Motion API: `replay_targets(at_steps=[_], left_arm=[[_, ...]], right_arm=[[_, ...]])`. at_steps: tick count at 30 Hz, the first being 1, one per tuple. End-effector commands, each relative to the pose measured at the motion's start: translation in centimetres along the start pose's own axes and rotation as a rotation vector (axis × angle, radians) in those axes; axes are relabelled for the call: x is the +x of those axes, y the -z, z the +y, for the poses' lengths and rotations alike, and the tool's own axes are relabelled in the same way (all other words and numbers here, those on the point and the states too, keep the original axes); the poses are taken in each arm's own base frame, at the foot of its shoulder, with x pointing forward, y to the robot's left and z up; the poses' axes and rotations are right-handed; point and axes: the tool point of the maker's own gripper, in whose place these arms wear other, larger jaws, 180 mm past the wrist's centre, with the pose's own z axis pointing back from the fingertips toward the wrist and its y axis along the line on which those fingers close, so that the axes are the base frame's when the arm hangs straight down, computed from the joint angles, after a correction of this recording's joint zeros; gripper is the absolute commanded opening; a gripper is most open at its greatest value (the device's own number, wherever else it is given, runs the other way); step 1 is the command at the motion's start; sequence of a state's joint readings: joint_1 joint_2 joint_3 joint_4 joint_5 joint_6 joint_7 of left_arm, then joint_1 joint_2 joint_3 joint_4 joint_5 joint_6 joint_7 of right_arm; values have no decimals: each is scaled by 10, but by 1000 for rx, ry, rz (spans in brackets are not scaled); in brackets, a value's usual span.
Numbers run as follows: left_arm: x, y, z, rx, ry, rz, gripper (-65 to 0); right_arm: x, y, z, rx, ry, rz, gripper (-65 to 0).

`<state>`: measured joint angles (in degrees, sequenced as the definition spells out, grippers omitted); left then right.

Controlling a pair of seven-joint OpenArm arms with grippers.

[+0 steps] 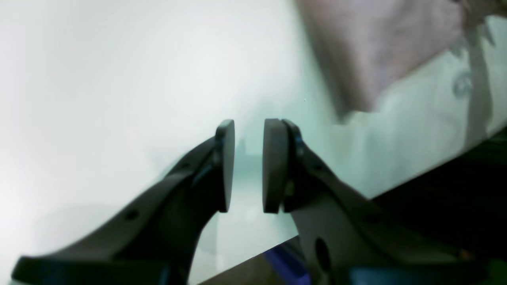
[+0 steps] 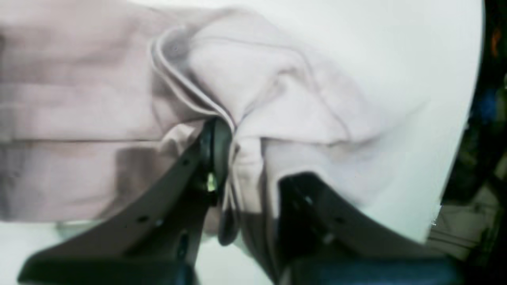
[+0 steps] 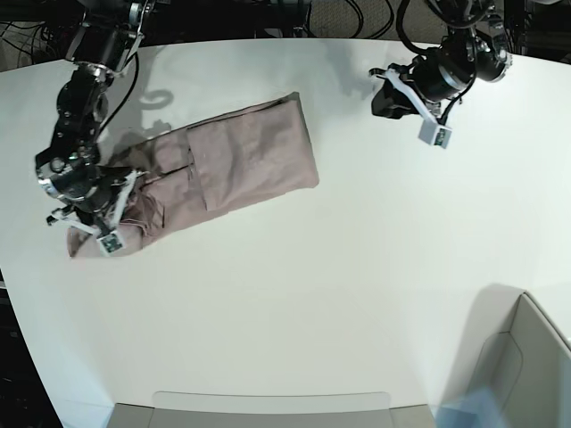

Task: Fold the T-shirt properly
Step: 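Grasp the folded bundle with the right gripper and fold it over again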

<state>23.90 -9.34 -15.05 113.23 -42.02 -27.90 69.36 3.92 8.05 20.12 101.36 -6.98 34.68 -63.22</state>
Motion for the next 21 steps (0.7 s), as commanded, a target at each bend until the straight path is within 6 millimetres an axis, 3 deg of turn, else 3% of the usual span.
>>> replay_targets(at_steps=[1,5,10,13,21], left_arm=[[7,-7,4,11,-1,-34,-531],[10,-19,30,80,-14,-45,-531],[4,-22,45,109,-33,-24,-531],[1,-20,46,105,-42,-17,-531],[0,-19,43,97,-42,-17,-531]], right_arm=[[17,-9,9,-14,-25,-46,-650],[42,-29,72,-4,-133,-98,-650],[61,-40,142,55,-280,-132,-650],[78,-45,165,75,-318,-181,-650],[79,-25,205,106,-462,-133,-650]])
